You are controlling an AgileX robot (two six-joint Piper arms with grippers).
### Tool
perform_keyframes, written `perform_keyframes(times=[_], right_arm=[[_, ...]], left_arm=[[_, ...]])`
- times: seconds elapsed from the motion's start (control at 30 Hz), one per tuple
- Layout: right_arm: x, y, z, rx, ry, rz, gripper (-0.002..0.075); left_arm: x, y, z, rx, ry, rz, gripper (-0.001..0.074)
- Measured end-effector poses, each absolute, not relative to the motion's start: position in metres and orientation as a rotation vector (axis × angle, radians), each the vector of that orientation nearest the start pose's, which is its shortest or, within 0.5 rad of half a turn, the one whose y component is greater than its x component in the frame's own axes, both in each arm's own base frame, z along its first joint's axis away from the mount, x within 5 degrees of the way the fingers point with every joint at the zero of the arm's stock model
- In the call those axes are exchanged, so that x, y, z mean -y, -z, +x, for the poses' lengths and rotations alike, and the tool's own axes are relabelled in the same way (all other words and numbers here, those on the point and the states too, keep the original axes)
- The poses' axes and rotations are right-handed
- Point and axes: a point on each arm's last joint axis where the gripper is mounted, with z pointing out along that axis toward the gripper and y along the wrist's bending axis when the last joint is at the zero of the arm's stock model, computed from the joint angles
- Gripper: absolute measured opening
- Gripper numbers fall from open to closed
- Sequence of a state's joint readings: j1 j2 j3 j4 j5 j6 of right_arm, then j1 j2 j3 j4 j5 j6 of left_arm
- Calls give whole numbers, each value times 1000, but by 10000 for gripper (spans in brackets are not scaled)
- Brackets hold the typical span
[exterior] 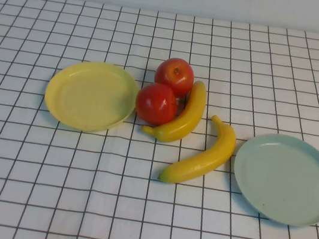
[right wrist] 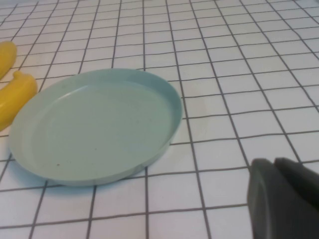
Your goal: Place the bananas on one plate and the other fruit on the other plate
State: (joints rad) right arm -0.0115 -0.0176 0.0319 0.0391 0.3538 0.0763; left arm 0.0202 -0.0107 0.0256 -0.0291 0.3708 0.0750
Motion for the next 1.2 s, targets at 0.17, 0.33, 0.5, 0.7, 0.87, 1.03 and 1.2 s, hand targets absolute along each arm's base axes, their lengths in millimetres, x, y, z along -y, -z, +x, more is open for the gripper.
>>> perform_keyframes(times=[0.17,0.33,0.5,0.7,0.87,1.03,1.2], right_arm=[[1,-172,53,-1847,-65,130,-17],[1,-172,53,-1847,-64,131,-17],[1,-172,53,-1847,-66,132,-17],[1,-172,53,-1847,-72,136,-17],[0,-172,53,-1846,-84,144,-17],[0,-172,53,-1846,-89,147,-17],[0,-172,53,-1846,-89,147,-17]], left_arm=[[0,-172,53,-1869,-37,33,-5],[0,-172,53,-1869,-37,33,-5],[0,-172,53,-1869,-37,33,-5],[0,-172,53,-1869,-37,33,-5],[0,-172,53,-1869,-37,33,-5],[0,-172,53,-1869,-37,33,-5],[0,-172,53,-1869,-37,33,-5]])
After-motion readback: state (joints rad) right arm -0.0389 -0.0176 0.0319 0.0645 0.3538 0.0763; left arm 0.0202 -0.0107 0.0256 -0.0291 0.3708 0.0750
